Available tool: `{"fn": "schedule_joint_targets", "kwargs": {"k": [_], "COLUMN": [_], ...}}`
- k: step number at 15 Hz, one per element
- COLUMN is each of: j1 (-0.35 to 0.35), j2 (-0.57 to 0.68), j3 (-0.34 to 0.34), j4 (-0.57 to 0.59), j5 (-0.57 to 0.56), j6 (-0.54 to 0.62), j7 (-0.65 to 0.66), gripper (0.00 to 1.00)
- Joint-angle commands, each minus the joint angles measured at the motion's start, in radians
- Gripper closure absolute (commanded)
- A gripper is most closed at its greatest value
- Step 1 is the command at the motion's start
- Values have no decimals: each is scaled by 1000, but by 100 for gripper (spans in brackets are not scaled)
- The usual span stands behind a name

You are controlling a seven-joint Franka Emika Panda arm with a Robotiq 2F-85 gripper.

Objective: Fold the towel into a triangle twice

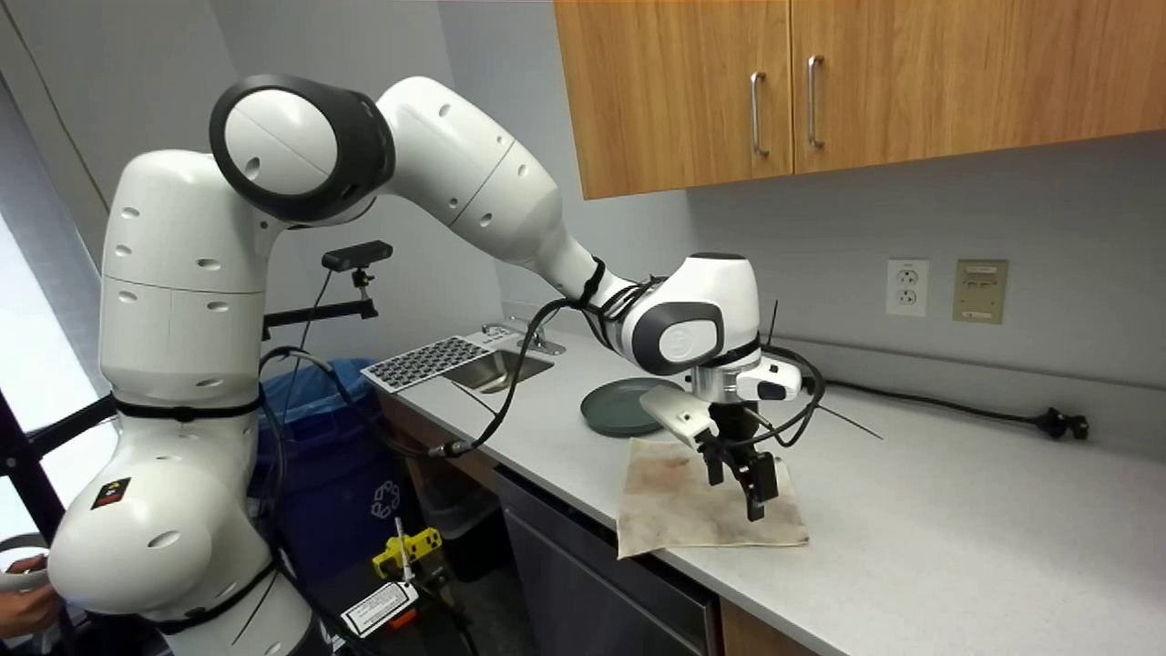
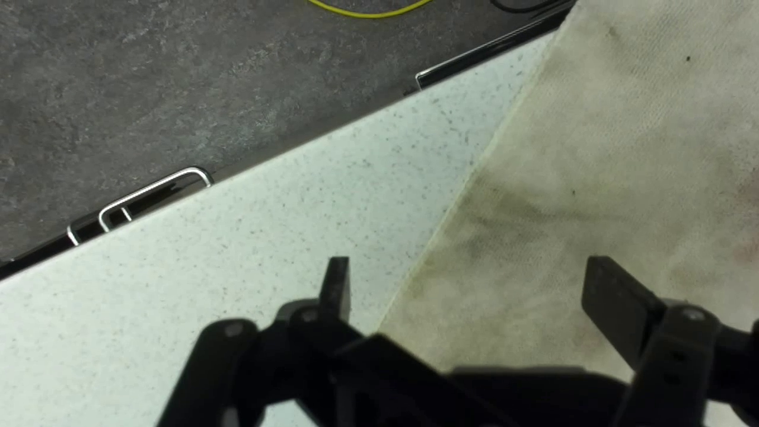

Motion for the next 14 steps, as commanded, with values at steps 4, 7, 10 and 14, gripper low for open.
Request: {"fn": "schedule_joint_targets", "kwargs": {"k": [4,7,10,14], "j1": [-37,-41,-43,-33], "j2": [95,136,178,236], "j3": [11,10,8,-5], "j4": [80,130,193,257], "j5": [31,22,10,-13], "j6": [2,3,-11,-4], "j7": [-34,-36,-39,-23], "gripper": [0,0,0,0]}}
